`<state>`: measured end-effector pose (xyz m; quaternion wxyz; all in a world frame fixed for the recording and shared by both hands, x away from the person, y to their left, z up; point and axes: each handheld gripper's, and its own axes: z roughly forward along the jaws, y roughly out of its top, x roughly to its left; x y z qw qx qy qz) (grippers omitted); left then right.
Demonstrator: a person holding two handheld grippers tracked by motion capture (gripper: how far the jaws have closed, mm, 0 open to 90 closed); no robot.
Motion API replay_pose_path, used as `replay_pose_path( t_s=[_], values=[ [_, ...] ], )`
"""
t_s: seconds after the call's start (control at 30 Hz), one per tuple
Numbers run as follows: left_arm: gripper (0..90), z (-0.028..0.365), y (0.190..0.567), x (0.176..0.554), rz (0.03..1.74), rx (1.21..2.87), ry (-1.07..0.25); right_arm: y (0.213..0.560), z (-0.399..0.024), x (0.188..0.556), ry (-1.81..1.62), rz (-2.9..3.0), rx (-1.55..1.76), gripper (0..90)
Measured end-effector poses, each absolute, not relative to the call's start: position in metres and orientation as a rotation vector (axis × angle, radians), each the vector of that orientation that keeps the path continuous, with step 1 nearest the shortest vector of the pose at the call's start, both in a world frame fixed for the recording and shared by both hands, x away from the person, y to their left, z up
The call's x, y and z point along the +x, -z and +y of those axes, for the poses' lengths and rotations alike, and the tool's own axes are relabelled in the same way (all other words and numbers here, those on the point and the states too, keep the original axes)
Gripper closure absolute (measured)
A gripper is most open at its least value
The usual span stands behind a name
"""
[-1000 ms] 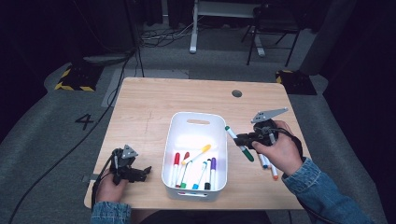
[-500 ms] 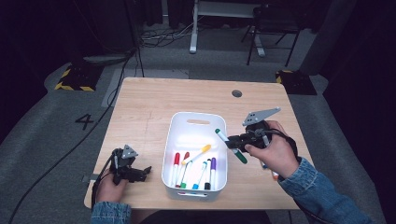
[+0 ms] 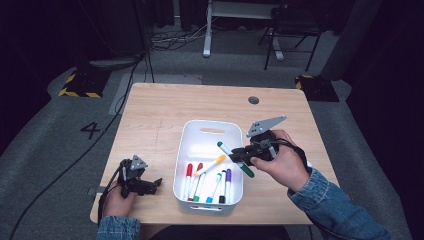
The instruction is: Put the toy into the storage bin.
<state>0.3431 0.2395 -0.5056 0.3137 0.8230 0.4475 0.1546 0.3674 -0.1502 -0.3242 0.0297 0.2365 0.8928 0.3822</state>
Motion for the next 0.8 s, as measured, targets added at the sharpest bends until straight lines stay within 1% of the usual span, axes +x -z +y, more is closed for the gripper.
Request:
replay_pose_path(
  t_s=[0.8],
  values=[
    [0.0, 0.239, 0.506, 0.343, 1.18, 2.17, -0.407, 0.317, -0.121, 0.356, -1.234, 2.794, 0.626, 77.1]
  ],
)
